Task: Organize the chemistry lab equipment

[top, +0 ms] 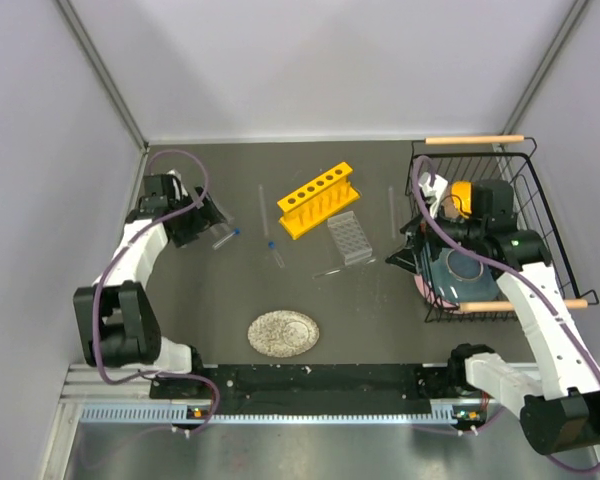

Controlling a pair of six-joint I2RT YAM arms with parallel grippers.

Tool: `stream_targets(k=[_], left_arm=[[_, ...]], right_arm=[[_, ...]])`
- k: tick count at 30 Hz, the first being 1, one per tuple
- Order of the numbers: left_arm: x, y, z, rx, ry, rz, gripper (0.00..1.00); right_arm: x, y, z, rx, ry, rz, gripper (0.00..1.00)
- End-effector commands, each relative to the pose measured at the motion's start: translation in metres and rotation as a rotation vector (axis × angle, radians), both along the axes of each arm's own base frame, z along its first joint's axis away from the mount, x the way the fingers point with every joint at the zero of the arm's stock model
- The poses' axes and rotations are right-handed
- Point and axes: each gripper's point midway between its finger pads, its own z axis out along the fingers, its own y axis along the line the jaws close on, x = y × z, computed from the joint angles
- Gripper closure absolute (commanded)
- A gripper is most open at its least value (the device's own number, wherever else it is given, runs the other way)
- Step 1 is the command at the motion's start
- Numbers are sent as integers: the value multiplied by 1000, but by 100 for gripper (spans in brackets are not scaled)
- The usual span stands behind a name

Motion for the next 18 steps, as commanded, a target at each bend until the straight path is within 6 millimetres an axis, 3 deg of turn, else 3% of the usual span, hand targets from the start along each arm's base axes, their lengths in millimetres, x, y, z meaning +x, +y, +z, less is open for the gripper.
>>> stream_targets(k=[1, 9, 18], left_arm=[[24, 19, -4, 61, 65, 2, 3], [45, 45, -34, 177, 192, 34, 11], [71, 43, -30, 172, 186, -14, 27]], right_arm=[[6, 6, 4, -12, -46, 28, 1], [8, 10, -2, -11, -22, 34, 1], [8, 10, -9, -12, -2, 27, 1]])
